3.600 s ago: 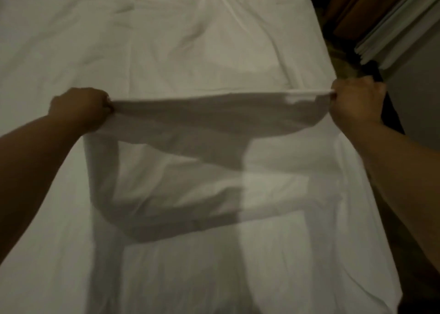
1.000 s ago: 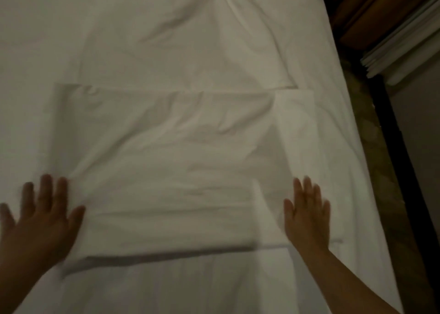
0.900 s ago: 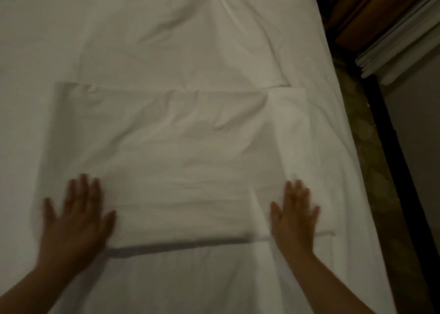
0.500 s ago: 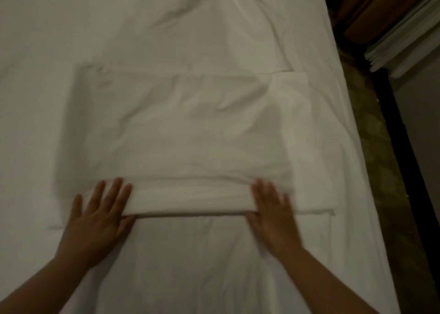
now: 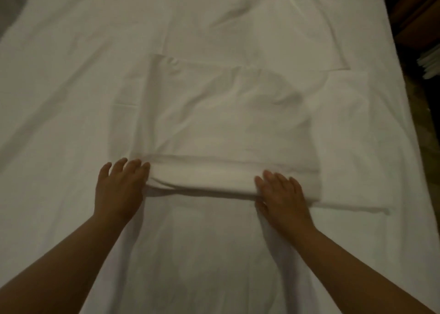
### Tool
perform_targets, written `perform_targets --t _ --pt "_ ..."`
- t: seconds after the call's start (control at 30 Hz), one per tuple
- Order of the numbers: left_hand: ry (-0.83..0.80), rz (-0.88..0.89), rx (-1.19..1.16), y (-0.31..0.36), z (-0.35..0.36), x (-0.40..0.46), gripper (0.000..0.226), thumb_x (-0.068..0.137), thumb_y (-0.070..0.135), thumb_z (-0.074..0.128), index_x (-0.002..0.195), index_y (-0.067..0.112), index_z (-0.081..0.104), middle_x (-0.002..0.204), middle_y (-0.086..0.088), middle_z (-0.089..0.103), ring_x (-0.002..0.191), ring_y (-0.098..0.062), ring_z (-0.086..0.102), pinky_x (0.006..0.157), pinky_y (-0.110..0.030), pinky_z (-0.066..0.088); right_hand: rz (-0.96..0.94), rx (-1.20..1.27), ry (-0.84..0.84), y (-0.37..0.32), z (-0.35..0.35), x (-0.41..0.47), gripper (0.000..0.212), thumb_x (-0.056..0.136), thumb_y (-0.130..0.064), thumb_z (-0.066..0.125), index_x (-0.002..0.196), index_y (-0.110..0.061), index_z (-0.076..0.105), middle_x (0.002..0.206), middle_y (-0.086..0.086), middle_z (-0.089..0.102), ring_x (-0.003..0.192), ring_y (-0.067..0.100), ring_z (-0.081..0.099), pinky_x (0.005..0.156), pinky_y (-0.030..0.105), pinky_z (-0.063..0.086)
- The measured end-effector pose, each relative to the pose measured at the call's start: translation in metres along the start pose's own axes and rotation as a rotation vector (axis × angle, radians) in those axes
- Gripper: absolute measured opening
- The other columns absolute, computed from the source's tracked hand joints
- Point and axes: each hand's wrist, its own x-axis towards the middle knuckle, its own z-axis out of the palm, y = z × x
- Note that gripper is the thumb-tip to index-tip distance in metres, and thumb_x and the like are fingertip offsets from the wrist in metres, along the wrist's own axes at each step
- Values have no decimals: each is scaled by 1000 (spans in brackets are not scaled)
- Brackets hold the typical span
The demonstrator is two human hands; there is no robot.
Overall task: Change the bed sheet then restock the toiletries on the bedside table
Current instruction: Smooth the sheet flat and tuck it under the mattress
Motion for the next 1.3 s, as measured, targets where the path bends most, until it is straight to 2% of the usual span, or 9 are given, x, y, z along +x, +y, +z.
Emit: perform_targets --t 0.13,0.23,0.4,0.53,0.7,0.87,0.97,1.13,1.3 --pt "107 103 -12 -27 -7 4 14 75 5 65 82 10 77 85 -12 73 92 -41 65 85 -55 44 37 -34 55 -30 1 26 34 69 -22 51 97 -13 67 95 11 67 79 31 63 78 39 35" --pt "151 248 -53 -43 -27 12 30 81 22 47 79 12 76 79 -8 73 86 -35 67 85 -49 45 11 -45 58 -29 -11 43 14 55 -2 64 67 -9 61 64 11 57 52 29 54 50 31 38" --pt "219 362 -105 -57 -60 13 6 75 10 71 78 14 75 75 -4 71 75 -28 68 87 -46 42 -7 28 24 -30 -50 49 34 43 13 74 56 -8 51 54 9 48 46 27 47 42 24 24" --pt "-3 268 -120 -74 -54 -27 33 78 33 43 76 22 74 74 2 70 70 -24 67 86 -38 33 -79 80 23 -57 -63 23 13 57 -1 46 57 -13 50 57 6 50 49 27 51 39 27 35" --pt "-310 65 -128 -113 17 -89 39 72 42 39 91 27 69 92 -5 71 82 -34 67 75 -54 49 -12 108 -192 -88 -43 -34 34 36 -3 70 61 -18 53 60 -1 50 51 18 49 49 22 33" --pt "-214 254 -114 -27 15 -82 71 64 44 43 131 19 46 129 -11 57 115 -32 47 83 -52 42 268 8 -197 -44 -40 -84 19 70 -24 64 88 -19 63 85 1 59 74 24 58 70 35 34" --pt "-165 373 -136 50 13 -75 71 64 42 39 129 14 44 128 -15 58 116 -33 42 75 -55 50 586 81 -135 -2 -47 -107 31 65 -6 62 95 -12 66 97 8 63 85 32 62 76 41 45" --pt "-9 480 -202 171 15 -49 56 71 29 45 123 9 46 123 -20 62 105 -41 62 92 -55 38 1798 704 314 44 -58 -113 38 93 -12 53 127 4 48 127 21 52 113 35 53 95 36 44" --pt "80 612 -158 233 8 -31 48 73 18 39 105 2 70 110 -18 68 94 -38 67 84 -56 49 2052 1375 524 71 -55 -96 34 83 -17 69 110 0 60 102 12 61 92 29 61 84 41 53"
